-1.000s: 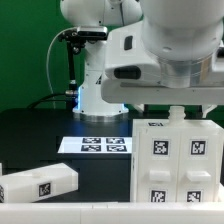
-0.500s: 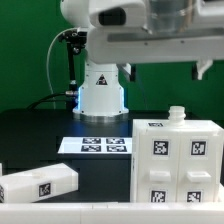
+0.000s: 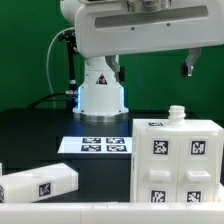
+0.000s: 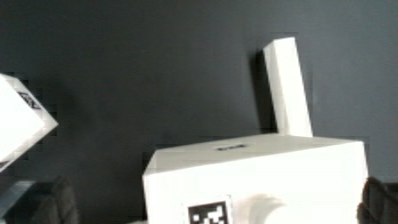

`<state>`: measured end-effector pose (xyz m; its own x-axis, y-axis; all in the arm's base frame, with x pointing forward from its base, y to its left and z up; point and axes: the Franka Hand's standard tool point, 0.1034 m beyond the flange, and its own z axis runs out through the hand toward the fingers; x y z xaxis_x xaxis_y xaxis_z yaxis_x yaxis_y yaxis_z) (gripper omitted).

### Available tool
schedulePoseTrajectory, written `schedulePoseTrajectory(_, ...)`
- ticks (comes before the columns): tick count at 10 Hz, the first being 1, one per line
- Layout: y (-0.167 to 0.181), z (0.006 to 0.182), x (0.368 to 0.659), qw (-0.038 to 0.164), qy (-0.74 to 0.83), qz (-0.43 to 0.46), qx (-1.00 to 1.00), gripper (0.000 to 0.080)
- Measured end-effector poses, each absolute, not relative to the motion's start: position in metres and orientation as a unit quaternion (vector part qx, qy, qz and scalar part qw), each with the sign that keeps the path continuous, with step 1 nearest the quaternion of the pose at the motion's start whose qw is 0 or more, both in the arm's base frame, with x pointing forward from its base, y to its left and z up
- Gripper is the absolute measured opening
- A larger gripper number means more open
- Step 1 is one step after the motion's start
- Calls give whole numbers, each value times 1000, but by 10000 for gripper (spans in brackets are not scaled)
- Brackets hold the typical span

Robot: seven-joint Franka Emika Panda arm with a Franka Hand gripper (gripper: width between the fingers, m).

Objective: Assemble cabinet

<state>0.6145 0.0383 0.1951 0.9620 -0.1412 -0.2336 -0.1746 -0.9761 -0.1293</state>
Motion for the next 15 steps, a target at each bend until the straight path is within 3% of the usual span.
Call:
schedulePoseTrajectory(2, 8, 181, 610, 86, 104, 67, -989, 797)
schedulePoseTrajectory(4, -25, 158, 606, 78, 119, 2, -990, 797)
schedulePoseTrajectory(5, -30, 157, 611, 85, 127, -14, -988, 797)
schedulePoseTrajectory(6, -30, 158, 618, 75, 127, -56, -987, 797)
schedulePoseTrajectory(9, -39, 149, 610, 73, 113, -55, -989, 797)
schedulePoseTrajectory(13, -104, 110, 600, 50, 124, -38, -990, 797)
schedulePoseTrajectory(15, -98, 114, 602, 53, 132, -38, -989, 797)
